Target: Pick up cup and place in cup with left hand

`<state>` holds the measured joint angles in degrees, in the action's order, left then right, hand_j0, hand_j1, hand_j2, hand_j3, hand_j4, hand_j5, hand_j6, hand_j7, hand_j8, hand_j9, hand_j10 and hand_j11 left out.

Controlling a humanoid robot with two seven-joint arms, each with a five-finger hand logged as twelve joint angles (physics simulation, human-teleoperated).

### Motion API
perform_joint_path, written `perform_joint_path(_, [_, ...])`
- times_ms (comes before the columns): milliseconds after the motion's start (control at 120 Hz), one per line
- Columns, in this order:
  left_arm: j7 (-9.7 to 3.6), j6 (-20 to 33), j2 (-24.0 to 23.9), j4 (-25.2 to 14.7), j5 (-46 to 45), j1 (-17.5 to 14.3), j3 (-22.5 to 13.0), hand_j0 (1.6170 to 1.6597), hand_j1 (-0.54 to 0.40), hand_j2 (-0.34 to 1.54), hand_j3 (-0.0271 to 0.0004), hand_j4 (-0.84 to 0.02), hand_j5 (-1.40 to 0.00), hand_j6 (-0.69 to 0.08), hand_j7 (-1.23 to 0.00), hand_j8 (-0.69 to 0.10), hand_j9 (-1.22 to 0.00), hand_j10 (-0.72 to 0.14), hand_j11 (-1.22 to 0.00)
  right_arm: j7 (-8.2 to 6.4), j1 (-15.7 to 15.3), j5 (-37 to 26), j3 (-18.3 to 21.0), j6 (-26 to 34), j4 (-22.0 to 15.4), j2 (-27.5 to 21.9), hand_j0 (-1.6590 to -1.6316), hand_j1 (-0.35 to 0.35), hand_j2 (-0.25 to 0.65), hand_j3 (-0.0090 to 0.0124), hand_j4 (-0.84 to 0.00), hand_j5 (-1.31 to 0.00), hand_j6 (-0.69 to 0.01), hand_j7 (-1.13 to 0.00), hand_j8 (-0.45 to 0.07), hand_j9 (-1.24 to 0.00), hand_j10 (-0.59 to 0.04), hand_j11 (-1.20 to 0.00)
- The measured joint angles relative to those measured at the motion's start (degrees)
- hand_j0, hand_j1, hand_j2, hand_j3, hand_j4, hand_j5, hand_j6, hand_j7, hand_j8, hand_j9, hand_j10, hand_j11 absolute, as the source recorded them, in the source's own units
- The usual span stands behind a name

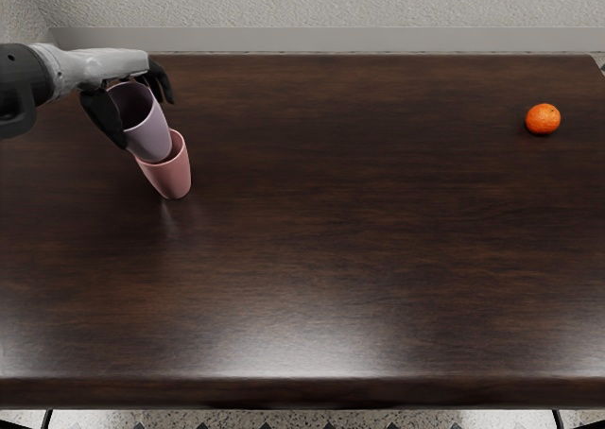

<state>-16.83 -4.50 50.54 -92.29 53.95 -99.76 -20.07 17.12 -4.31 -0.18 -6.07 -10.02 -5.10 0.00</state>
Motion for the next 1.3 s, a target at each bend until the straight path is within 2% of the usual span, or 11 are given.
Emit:
perform_joint_path(225, [0.7,0.08,-0.09,0.0,-0.04,0.35,0.03,1.6573,-0.107,0.14,0.0,-0.415,-0.55,-0.393,-0.56,-0.335,-0.55,-0.388,-0.55,0.0,0.0,0.0,0.0,0.0,0.0,0.0,-1.6581,-0.349,0.0,0.0,0.0,0.0,-0.001,0.0,0.0,0.0,0.0,0.0])
perform_joint_path(375, [1.82,0.64,0.16,-0.02,-0.34,0.86,0.21,1.6577,0.04,0.08,0.0,-0.277,-0.37,-0.266,-0.37,-0.239,-0.36,-0.264,-0.36,0.01,0.0,0.0,0.0,0.0,0.0,0.0,-1.6581,-0.349,0.0,0.0,0.0,0.0,-0.001,0.0,0.0,0.0,0.0,0.0])
perform_joint_path(608, [2.26,0.64,1.81,-0.22,-2.5,0.88,0.91,1.6579,0.198,0.04,0.0,-0.137,-0.18,-0.135,-0.18,-0.126,-0.17,-0.132,-0.17,0.01,0.0,0.0,0.0,0.0,0.0,0.0,-1.6581,-0.349,0.0,0.0,0.0,0.0,-0.001,0.0,0.0,0.0,0.0,0.0])
perform_joint_path(700, [2.42,-1.8,2.43,-0.26,-10.91,0.88,2.57,1.658,0.239,0.03,0.0,-0.101,-0.13,-0.1,-0.13,-0.094,-0.13,-0.098,-0.13,0.01,0.0,-0.01,0.0,0.0,0.0,0.0,-1.6581,-0.349,0.0,0.0,0.0,0.0,-0.001,0.0,0.0,0.0,0.0,0.0])
perform_joint_path(792, [2.46,-5.8,5.7,-0.12,-24.25,1.19,7.07,1.658,0.267,0.02,0.0,-0.077,-0.1,-0.077,-0.1,-0.073,-0.09,-0.075,-0.09,0.01,0.0,-0.01,0.0,-0.01,0.0,0.0,-1.6581,-0.349,0.0,0.0,0.0,0.0,-0.001,0.0,0.0,0.0,0.0,0.0])
perform_joint_path(892, [2.49,-7.56,6.62,-0.05,-30.71,1.24,10.9,1.658,0.289,0.01,0.0,-0.058,-0.07,-0.058,-0.07,-0.055,-0.07,-0.056,-0.07,0.01,0.0,-0.02,0.0,-0.01,0.0,0.0,-1.6581,-0.349,0.0,0.0,0.0,0.0,-0.001,0.0,0.0,0.0,0.0,0.0])
perform_joint_path(1008, [2.54,-8.97,6.69,0.19,-34.8,2.7,12.9,1.658,0.304,0.01,0.0,-0.044,-0.05,-0.044,-0.05,-0.043,-0.05,-0.043,-0.05,0.01,0.0,-0.02,0.0,-0.01,0.0,0.0,-1.6581,-0.349,0.0,0.0,0.0,0.0,-0.001,0.0,0.0,0.0,0.0,0.0])
perform_joint_path(1150, [2.44,-19.72,6.17,0.24,-48.99,4.0,15.32,1.658,0.314,0.01,0.0,-0.034,-0.04,-0.035,-0.04,-0.034,-0.04,-0.034,-0.04,0.01,0.0,0.0,0.0,0.0,0.0,0.0,-1.6581,-0.349,0.0,0.0,0.0,0.0,-0.001,0.0,0.0,0.0,0.0,0.0])
perform_joint_path(1300, [2.16,-24.54,6.41,0.36,-56.8,4.4,16.96,1.658,0.319,0.01,0.0,-0.028,-0.03,-0.028,-0.03,-0.028,-0.03,-0.027,-0.03,0.01,0.0,-0.01,0.0,0.0,0.0,0.0,-1.6581,-0.349,0.0,0.0,0.0,0.0,-0.001,0.0,0.0,0.0,0.0,0.0])
